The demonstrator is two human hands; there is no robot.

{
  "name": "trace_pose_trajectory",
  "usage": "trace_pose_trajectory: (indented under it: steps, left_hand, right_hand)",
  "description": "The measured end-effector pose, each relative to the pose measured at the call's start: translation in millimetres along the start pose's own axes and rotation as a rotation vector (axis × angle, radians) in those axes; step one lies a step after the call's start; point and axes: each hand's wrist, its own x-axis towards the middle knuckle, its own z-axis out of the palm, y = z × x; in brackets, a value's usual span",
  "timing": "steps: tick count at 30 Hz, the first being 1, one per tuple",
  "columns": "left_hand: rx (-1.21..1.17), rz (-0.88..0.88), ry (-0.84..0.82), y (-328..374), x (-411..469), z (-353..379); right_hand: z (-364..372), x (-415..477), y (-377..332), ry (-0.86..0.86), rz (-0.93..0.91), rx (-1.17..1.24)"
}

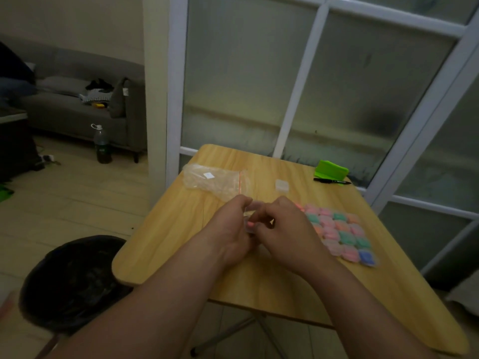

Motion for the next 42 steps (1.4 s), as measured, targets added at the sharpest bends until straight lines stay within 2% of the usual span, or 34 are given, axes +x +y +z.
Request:
trace_pose_trajectory:
  steps: [5,8,13,17,24,28,33,38,42]
  left_hand:
    - [-0.007,0.002,0.025,-1.6,4.9,0.9]
    - [0.003,0.037,0.067,0.9,6.5,3.2]
    - [-0.037,0.053,0.128,7.3,10.9,3.6]
    - [-0.024,0.07,0.174,11.4,13.1,2.7]
    - [-0.006,0.055,0.191,11.2,10.2,7.7]
    - [-0.005,0.042,0.173,10.5,8.5,7.8]
    - [0.006,0.047,0.176,11.8,7.8,6.1]
    - [-0.021,0.035,0.144,9.8,4.5,9.0]
    - [-0.006,0.017,0.072,3.9,-0.8,12.1]
  right_hand:
    - [-2.7,-1.0,3.3,-0.007,-0.016,0.058]
    - [-13.0,5.9,16.5,0.092,0.021,0.115]
    - [-29.1,36.6,63.7,0.288,0.277,0.144]
    - [-24.8,58.0,91.2,0.182,0.378,-0.006]
    - [-6.3,88.5,93.4,0.024,0.371,-0.453]
    - [7.7,99.5,96.2,-0.005,0.456,-0.527]
    - [5.0,93.8,89.7,0.05,0.428,-0.388]
    - [-20.8,53.1,46.1,0.23,0.189,0.056]
    - [-28.9,12.2,9.9,0.194,0.054,0.19]
